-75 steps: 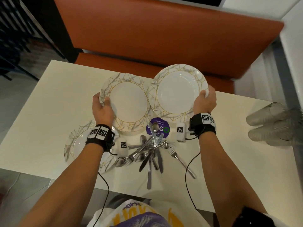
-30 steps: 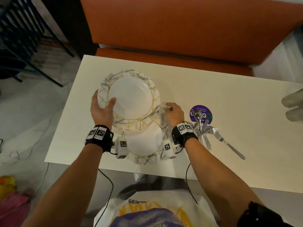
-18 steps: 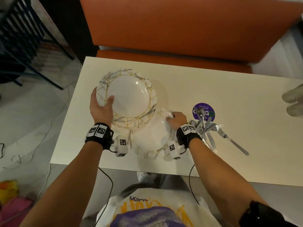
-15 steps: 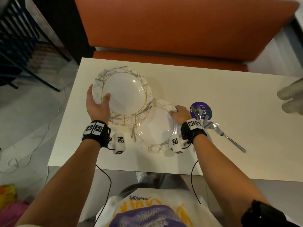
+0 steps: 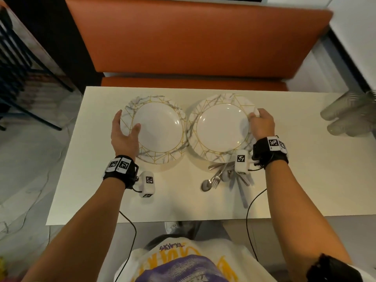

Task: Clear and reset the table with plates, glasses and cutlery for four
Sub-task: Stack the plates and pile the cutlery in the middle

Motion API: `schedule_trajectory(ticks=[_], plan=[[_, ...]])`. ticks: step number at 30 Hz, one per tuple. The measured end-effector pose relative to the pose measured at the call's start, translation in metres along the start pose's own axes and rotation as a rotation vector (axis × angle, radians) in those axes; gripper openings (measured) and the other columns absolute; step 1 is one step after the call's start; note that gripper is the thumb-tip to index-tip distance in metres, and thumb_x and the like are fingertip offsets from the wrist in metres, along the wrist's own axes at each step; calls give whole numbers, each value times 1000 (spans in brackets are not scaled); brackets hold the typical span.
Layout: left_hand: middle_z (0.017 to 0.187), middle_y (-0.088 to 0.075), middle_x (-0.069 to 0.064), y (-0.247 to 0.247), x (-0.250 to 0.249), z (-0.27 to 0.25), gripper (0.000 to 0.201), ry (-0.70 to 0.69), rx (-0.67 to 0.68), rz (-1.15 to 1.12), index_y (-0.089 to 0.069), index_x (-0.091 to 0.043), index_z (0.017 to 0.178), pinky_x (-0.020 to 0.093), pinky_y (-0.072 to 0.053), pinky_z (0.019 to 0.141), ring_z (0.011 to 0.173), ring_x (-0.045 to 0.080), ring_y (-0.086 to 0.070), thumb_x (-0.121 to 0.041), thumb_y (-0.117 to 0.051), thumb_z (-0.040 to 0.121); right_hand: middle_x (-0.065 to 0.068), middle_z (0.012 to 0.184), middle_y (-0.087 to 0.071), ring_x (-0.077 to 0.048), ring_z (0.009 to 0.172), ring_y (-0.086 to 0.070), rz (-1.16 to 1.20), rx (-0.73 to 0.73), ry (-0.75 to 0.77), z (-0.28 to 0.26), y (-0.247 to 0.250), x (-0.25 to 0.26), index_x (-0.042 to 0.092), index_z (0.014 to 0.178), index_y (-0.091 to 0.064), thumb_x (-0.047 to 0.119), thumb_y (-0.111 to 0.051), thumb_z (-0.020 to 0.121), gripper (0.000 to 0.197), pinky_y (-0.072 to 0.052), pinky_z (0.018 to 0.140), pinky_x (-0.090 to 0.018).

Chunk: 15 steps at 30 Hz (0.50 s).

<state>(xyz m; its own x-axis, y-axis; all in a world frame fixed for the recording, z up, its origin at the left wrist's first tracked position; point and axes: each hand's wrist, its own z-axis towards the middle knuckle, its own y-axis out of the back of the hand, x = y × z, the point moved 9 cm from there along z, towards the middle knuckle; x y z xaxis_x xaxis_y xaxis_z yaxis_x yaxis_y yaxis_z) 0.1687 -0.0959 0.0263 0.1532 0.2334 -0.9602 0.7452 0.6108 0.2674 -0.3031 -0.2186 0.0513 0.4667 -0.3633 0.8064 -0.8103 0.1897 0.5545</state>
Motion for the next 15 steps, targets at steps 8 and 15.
schedule_trajectory(ticks=[8, 15], plan=[[159, -44, -6, -33, 10, -29, 53, 69, 108, -73, -47, -31, 153, 32, -34, 119, 145, 10, -38, -26, -62, 103, -8, 109, -72, -33, 103, -68, 170, 156, -89, -30, -67, -23, 23, 109, -69, 29, -54, 93, 23, -56, 90, -46], [159, -44, -5, -50, 17, -44, 46, 228, 137, -228, -48, -35, 152, 37, -35, 121, 145, 13, -40, -25, -53, 108, -18, 127, -62, -33, 115, -57, 11, 226, -16, -59, -101, -19, 9, 138, -49, 28, -42, 106, 38, -42, 91, -33]])
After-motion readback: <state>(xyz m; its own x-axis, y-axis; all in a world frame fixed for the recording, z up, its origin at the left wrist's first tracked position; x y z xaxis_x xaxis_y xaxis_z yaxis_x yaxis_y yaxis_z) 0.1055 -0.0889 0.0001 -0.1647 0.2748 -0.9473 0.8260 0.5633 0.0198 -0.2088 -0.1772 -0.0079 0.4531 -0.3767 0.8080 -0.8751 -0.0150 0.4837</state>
